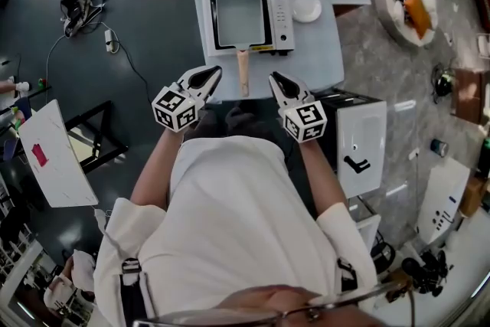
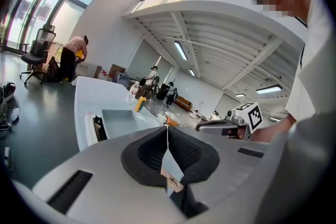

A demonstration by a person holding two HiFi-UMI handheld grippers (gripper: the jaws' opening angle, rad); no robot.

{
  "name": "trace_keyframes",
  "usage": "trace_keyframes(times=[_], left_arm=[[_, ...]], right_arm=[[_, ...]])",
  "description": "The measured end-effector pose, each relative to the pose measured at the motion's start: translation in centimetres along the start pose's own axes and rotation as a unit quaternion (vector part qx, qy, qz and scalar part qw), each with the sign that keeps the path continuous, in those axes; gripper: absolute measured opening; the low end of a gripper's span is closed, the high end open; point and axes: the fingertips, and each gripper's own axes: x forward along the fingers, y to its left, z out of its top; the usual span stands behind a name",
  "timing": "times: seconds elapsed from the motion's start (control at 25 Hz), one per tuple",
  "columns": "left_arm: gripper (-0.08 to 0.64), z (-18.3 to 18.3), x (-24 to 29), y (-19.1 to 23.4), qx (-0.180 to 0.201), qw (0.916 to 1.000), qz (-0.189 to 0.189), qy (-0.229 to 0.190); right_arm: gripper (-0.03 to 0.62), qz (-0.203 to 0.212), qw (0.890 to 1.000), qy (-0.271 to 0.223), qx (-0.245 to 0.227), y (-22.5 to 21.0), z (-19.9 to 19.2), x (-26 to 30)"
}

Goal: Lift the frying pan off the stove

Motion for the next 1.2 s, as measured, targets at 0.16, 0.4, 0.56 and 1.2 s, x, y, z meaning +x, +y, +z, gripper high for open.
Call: trace_keyframes(times=[0.16, 0.4, 0.56, 1.2], left_arm=[[0.032, -1.0, 1.2, 0.4, -0.011, 0.9998, -0.001, 0.015], [0.038, -3.3, 3.2, 1.5, -0.039, 0.9982, -0.011, 0.044], [0.078, -5.2, 4.6, 2.5, -0.067, 0.9952, -0.02, 0.069], [0.261, -12.2, 9.7, 5.1, -0.2, 0.9637, -0.056, 0.168]], right_arm=[[0.038, 0.016, 1.0, 0.018, 0.02, -0.4, -1.4, 1.0], [0.06, 0.038, 0.996, 0.044, 0.062, -0.5, -3.8, 2.7], [0.106, 0.05, 0.993, 0.065, 0.081, -0.4, -5.2, 3.9], [0.238, 0.107, 0.97, 0.16, 0.148, 1.1, -11.0, 8.6]])
